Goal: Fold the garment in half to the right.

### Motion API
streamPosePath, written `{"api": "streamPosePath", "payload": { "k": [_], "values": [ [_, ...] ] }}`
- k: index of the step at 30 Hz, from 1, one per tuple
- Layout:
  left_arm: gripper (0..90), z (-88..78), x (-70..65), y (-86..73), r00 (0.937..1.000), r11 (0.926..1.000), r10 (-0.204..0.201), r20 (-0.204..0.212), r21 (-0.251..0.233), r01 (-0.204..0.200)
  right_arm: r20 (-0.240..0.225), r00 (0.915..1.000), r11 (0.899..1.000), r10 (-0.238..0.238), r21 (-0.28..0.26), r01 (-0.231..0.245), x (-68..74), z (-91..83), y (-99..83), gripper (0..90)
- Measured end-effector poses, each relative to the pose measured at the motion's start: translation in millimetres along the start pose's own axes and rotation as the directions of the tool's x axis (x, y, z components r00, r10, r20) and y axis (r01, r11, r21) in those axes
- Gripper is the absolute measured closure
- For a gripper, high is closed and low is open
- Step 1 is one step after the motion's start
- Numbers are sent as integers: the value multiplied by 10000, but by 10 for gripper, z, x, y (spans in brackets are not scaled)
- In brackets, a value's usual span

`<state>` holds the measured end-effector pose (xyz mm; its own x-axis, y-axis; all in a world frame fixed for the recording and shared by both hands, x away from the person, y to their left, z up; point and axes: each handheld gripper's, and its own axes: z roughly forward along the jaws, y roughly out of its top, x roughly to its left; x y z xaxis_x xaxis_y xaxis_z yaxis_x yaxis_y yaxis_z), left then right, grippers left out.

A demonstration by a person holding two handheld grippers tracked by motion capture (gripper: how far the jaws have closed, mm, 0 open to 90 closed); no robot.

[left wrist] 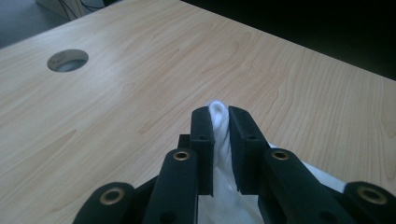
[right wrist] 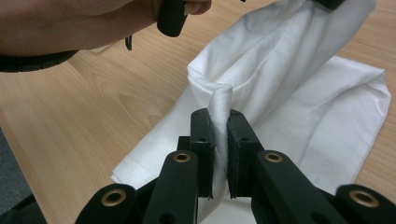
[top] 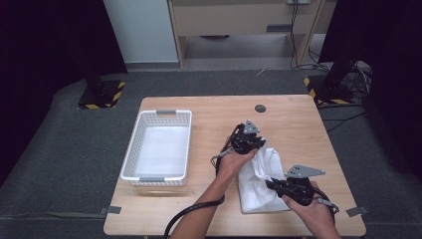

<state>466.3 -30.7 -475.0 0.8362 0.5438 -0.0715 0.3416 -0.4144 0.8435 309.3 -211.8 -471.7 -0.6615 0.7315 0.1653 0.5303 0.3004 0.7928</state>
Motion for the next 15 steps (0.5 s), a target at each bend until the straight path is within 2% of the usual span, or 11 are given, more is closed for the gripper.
{"api": "streamPosePath", "payload": {
  "k": [10,15],
  "values": [
    [774,92,21,-107,9993,9993,-345,172,124,343,175,9995,9991,-244,347,237,-4,93,-52,828],
    [717,105,22,-133,9984,9987,-495,261,120,492,217,9992,9984,-347,460,336,-4,123,-62,828]
  ]
}}
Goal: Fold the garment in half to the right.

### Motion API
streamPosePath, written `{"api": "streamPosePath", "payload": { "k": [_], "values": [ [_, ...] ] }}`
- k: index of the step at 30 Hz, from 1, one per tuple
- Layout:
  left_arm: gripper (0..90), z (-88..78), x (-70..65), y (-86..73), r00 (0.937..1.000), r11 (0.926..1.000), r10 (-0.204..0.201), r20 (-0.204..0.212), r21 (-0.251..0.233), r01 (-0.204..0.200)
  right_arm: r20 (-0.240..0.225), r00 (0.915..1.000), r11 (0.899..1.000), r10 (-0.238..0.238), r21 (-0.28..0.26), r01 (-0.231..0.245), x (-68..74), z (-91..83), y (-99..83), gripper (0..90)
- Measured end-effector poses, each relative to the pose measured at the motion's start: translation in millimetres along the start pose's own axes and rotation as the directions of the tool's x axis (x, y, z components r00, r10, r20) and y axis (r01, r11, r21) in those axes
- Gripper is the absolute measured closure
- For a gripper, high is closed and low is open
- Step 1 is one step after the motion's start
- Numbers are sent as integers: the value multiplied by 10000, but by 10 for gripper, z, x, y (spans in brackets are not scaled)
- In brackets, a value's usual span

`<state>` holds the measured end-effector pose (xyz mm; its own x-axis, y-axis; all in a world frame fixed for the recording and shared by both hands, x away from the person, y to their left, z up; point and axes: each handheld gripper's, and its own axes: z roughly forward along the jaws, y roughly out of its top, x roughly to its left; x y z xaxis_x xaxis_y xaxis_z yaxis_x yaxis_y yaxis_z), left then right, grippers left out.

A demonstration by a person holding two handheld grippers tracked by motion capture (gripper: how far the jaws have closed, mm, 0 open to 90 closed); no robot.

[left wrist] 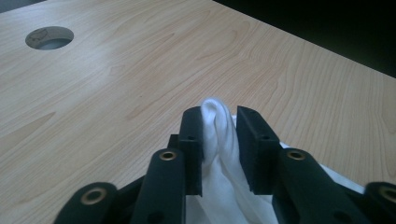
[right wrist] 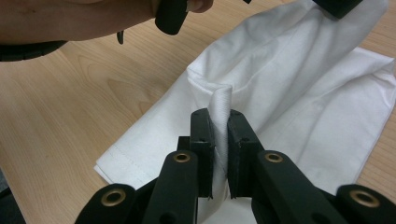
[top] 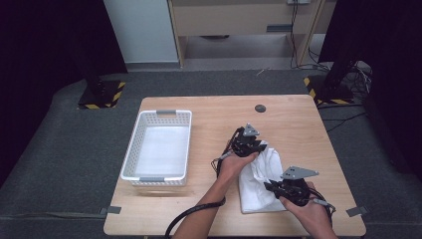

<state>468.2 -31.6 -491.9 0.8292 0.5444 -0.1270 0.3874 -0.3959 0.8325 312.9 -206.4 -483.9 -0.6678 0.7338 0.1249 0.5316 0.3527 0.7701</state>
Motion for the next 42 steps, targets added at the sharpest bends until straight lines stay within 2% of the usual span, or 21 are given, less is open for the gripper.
{"api": "streamPosePath", "payload": {
  "k": [8,15,20,24,27,32,38,42],
  "values": [
    [546,-30,1,-8,9999,9999,-118,65,-59,118,-20,10000,10000,-48,44,48,-1,51,-14,826],
    [239,-73,0,-6,9997,9995,-113,-227,-287,106,38,9999,9999,-128,36,128,0,74,-27,824],
    [100,-157,-14,35,9991,9990,-90,-425,-451,71,57,9999,9999,-131,51,131,-1,79,-39,821],
    [55,-233,-50,71,9987,9992,50,-498,-390,-69,88,10000,10000,-31,-21,31,-15,75,-48,818],
    [34,-285,-62,71,9990,9985,99,-446,-533,-123,103,9999,10000,34,-41,-33,-10,72,-57,816],
    [26,-374,-69,39,9980,9982,146,-616,-571,-181,113,9999,10000,21,-56,-20,-3,71,-66,811],
    [23,-484,-62,-44,9961,9985,165,-862,-513,-210,179,9997,9998,151,-103,-149,-18,54,-86,806],
    [26,-540,-28,-136,9947,9988,-15,-1024,-482,-34,201,9996,9998,181,-98,-179,-9,59,-97,805]
  ]
}}
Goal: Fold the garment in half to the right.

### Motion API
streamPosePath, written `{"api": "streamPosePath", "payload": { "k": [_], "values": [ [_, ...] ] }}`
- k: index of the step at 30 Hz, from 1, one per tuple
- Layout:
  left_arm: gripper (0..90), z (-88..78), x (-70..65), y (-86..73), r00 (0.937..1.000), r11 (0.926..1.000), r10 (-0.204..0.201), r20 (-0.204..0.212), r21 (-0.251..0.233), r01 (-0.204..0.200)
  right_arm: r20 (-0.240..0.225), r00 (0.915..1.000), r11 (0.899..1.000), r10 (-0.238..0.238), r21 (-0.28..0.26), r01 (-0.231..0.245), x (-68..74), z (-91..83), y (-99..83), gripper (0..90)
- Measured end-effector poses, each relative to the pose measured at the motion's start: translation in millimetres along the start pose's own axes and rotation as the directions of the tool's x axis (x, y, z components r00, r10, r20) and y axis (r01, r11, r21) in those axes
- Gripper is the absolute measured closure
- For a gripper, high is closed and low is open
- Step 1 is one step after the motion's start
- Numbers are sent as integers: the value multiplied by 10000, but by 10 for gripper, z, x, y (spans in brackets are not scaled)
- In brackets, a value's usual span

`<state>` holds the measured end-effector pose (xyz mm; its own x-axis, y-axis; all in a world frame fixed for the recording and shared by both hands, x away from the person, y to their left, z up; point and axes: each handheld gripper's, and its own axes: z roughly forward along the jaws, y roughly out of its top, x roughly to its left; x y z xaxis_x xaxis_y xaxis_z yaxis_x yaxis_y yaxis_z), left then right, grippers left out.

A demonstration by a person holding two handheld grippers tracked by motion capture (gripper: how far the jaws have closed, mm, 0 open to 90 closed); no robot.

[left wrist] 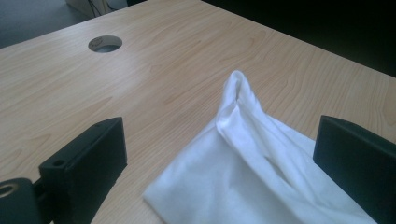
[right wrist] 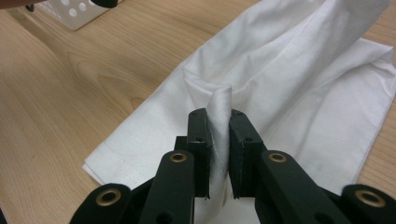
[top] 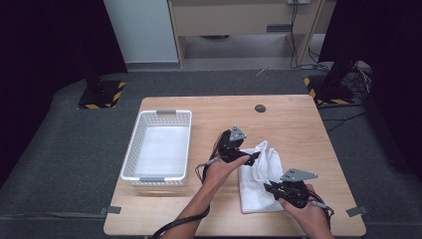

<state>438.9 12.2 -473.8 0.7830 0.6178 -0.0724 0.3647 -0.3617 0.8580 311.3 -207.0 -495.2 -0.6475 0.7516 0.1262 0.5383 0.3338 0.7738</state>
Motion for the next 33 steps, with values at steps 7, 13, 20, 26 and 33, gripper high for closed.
{"api": "streamPosePath", "payload": {
  "k": [7,13,20,26,33],
  "values": [
    [26,-53,1,-171,9999,9999,-143,-35,67,144,37,10000,10000,7,26,-8,-6,-11,-16,802],
    [28,-106,-12,-285,9997,9996,-251,-65,93,252,59,10000,10000,57,-19,-56,-17,-16,-20,801],
    [33,-144,-55,-431,9990,9990,-407,-160,178,410,165,9997,9999,153,-73,-152,-33,-41,-37,795],
    [36,-172,-116,-540,9987,9991,-385,-322,166,391,269,9992,9995,294,-153,-290,-56,-68,-63,791],
    [39,-228,-158,-670,9980,9989,-381,-494,241,394,411,9979,9985,494,-261,-483,-74,-97,-110,785]
  ]
}}
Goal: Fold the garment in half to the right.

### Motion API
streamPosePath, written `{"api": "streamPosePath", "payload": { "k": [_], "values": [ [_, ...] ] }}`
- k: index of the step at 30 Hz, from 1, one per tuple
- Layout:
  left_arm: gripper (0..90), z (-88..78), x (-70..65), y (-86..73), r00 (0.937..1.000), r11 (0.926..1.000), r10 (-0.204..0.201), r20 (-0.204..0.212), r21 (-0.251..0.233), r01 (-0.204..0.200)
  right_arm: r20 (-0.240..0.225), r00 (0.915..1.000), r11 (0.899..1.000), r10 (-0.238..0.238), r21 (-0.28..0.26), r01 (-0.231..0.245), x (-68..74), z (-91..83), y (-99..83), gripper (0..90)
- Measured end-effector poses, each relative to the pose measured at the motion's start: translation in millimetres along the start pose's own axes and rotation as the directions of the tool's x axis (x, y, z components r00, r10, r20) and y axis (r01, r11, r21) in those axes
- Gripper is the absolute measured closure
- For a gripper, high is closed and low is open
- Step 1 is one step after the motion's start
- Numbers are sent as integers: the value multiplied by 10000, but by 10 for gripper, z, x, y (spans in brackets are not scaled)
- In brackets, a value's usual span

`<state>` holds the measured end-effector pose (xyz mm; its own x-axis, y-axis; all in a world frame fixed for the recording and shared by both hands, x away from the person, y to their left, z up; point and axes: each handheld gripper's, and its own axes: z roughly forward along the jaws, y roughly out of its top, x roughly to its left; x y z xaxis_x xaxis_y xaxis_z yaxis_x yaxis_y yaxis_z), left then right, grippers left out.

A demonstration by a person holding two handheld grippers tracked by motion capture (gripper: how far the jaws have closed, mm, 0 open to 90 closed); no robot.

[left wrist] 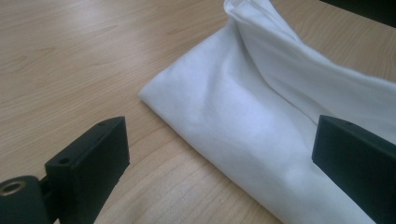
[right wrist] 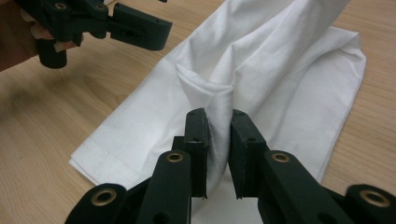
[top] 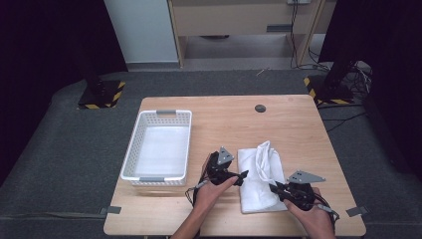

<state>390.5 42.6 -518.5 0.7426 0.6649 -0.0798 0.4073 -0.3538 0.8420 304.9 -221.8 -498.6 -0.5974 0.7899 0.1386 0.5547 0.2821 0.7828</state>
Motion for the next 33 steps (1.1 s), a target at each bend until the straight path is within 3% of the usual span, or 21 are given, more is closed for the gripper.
{"api": "streamPosePath", "payload": {
  "k": [9,14,23,33],
  "values": [
    [38,-130,-66,-76,9992,9991,356,-191,238,-351,250,9989,9991,407,-148,-404,-78,-97,-109,773],
    [38,-165,-95,-106,9990,9990,321,-303,307,-312,336,9974,9980,630,-120,-626,-127,-127,-202,769],
    [45,-196,-214,-171,9974,9968,591,-404,570,-568,606,9960,9978,658,-3,-659,-139,-128,-313,757],
    [48,-276,-254,-219,9977,9976,421,-524,577,-391,725,9937,9963,860,-74,-856,-170,-152,-352,757]
  ]
}}
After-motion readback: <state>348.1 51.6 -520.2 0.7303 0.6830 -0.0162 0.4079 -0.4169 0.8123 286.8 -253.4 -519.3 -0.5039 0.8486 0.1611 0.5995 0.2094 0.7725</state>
